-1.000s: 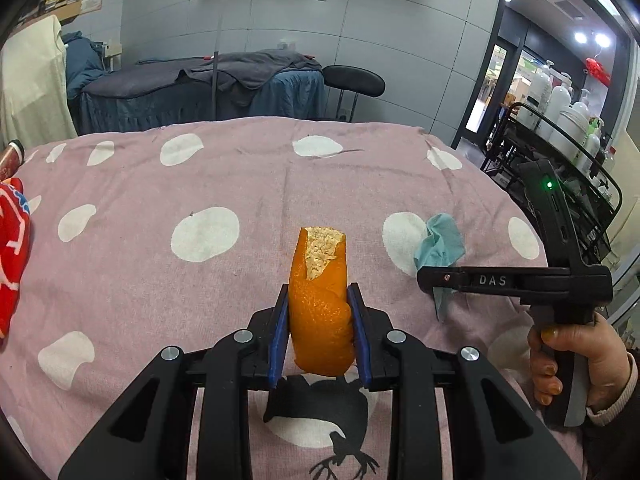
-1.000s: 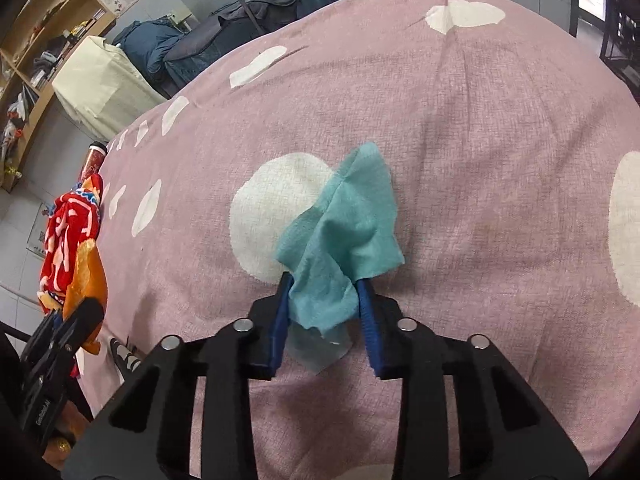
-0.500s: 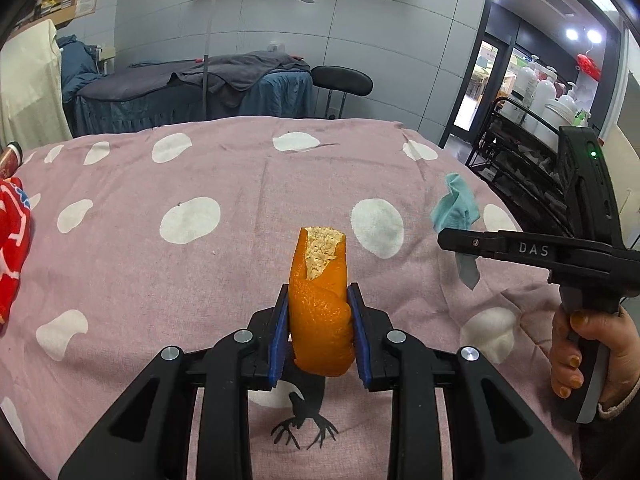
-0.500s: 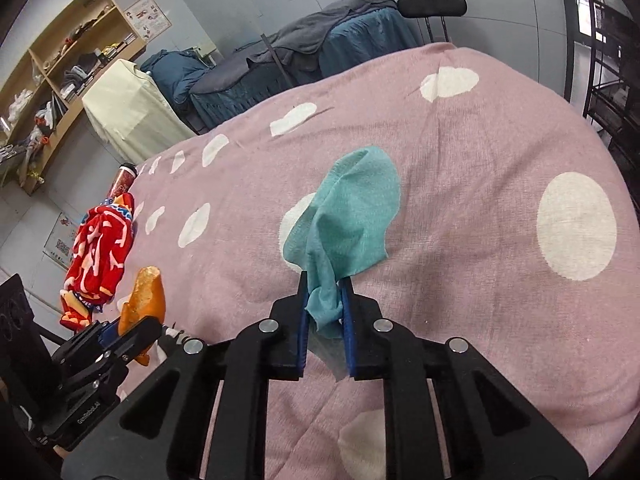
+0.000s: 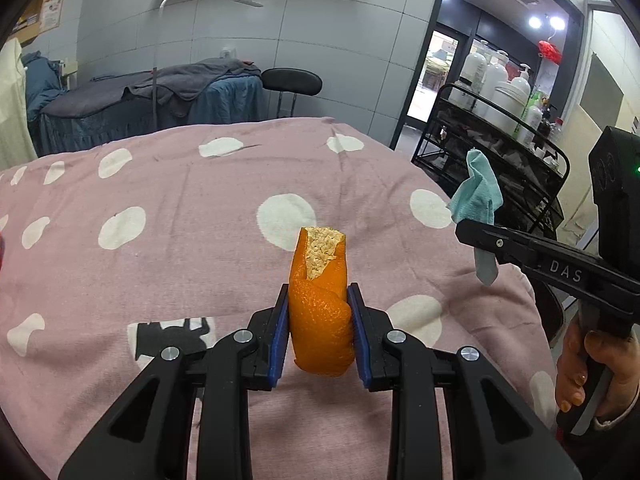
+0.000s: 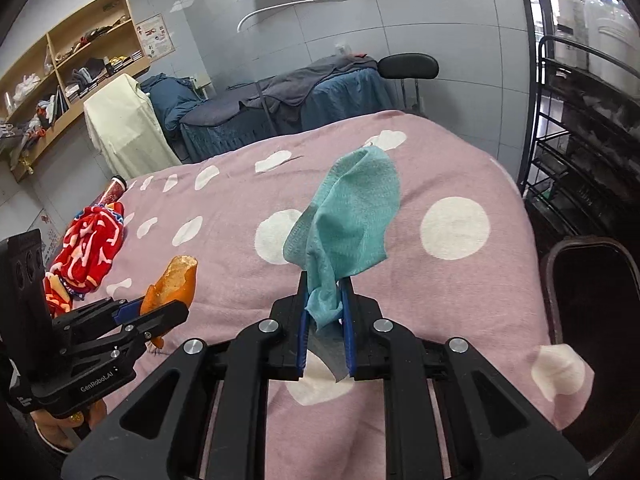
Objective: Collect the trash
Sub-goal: 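Carry the teal cloth into the brown bin and open the right tool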
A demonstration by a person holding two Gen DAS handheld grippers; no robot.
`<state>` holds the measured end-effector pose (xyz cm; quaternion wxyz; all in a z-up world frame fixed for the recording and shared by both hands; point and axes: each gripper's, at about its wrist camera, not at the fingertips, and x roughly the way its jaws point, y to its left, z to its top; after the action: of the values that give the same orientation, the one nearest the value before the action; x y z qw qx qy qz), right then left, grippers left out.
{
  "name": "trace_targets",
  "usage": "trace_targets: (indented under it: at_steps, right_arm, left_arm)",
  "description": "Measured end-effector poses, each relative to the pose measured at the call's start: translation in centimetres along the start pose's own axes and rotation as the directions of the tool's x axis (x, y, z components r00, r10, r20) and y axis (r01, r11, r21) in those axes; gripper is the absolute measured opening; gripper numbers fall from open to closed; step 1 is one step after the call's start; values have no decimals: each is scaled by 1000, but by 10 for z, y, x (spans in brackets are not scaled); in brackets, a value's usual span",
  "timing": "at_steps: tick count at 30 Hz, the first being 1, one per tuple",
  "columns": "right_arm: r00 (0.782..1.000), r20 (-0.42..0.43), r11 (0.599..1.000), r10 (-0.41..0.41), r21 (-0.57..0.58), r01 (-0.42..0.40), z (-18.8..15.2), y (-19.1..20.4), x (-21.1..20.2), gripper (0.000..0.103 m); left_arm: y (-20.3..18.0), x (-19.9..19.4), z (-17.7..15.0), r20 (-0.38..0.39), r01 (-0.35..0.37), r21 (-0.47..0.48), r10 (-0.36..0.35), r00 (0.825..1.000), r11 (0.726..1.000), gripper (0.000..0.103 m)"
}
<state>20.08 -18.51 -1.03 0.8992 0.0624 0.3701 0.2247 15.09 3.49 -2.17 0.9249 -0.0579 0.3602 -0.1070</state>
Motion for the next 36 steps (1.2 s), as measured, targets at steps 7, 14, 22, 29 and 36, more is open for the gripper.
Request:
trace_targets:
  at_steps: [7, 14, 22, 29, 36]
  right_arm:
    - [995, 62, 996, -76, 59, 73, -17, -35, -39, 15]
    - [982, 88, 977, -168, 147, 154, -35, -77, -70, 15]
    - [950, 90, 934, -297, 234, 270, -47, -127, -95, 15]
    - [921, 40, 888, -388, 285, 361, -58, -174, -95, 15]
    - [894, -36, 848, -447, 301, 437, -68, -213, -74, 15]
  left_arm:
    - [-33, 5, -1, -4, 71, 55, -71, 997, 996, 28]
    - [-68, 12, 0, -21, 144, 117, -143, 990, 983, 28]
    - [-103, 23, 2, -52, 215, 183, -209, 977, 959, 28]
    - [-123, 31, 6, -66, 241, 224, -232, 970, 944, 28]
    - [-141, 34, 10, -72, 262, 261, -252, 965, 929, 28]
